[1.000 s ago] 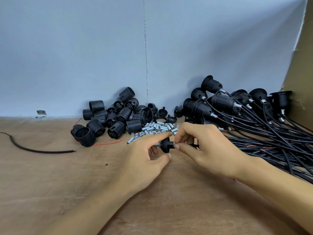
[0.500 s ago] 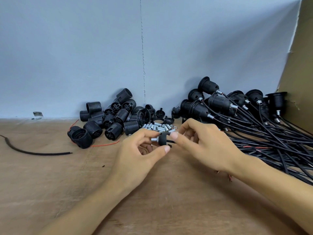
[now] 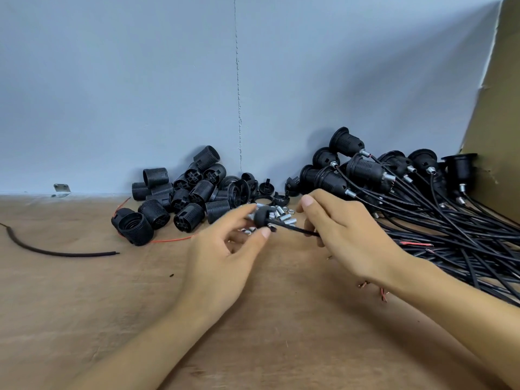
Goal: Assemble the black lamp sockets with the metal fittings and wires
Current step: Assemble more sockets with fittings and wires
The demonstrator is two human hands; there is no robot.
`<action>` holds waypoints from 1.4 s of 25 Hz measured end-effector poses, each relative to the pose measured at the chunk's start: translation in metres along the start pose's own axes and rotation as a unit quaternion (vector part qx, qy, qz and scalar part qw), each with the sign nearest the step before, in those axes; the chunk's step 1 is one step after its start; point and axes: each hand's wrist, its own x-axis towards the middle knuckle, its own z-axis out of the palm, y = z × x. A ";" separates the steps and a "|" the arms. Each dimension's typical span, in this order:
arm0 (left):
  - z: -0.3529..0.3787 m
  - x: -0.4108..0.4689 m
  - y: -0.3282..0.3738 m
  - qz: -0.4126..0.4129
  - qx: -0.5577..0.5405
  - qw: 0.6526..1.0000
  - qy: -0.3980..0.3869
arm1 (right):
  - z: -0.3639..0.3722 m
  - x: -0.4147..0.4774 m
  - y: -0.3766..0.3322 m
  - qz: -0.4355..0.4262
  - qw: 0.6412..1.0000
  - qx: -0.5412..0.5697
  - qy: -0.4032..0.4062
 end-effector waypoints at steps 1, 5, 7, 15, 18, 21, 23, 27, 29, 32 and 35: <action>-0.002 0.003 -0.004 -0.017 -0.019 0.999 0.032 | -0.004 0.001 0.003 0.021 0.998 -0.053 -0.014; -0.005 0.007 -0.007 -0.060 -0.070 0.993 0.074 | -0.007 0.001 0.013 0.066 0.992 -0.100 -0.026; -0.001 0.003 -0.003 -0.029 -0.049 0.998 0.014 | -0.002 0.000 0.007 0.038 0.999 -0.031 0.001; -0.005 0.006 -0.003 -0.043 -0.029 0.993 0.102 | -0.001 0.001 -0.002 0.086 0.991 0.059 -0.084; -0.002 0.002 0.001 -0.031 -0.025 0.999 0.015 | 0.007 -0.003 -0.002 0.086 0.992 0.049 -0.079; 0.008 -0.005 0.010 0.027 -0.004 0.998 -0.061 | 0.022 -0.005 -0.013 0.156 0.951 0.249 -0.099; 0.011 -0.010 0.013 0.035 -0.034 0.997 -0.058 | 0.029 -0.007 -0.017 0.213 0.879 0.405 -0.134; 0.015 -0.008 0.020 0.025 -0.093 0.995 -0.034 | 0.041 -0.012 -0.020 0.166 0.818 0.509 -0.214; 0.022 -0.004 0.026 -0.013 -0.107 0.993 -0.054 | 0.041 -0.011 -0.021 0.147 0.865 0.439 -0.192; 0.026 -0.009 0.027 0.035 -0.103 0.994 -0.025 | 0.031 -0.011 -0.016 0.078 0.971 0.198 -0.104; 0.018 -0.015 0.016 0.076 -0.025 0.996 -0.045 | 0.017 -0.014 -0.011 -0.060 0.996 0.028 0.053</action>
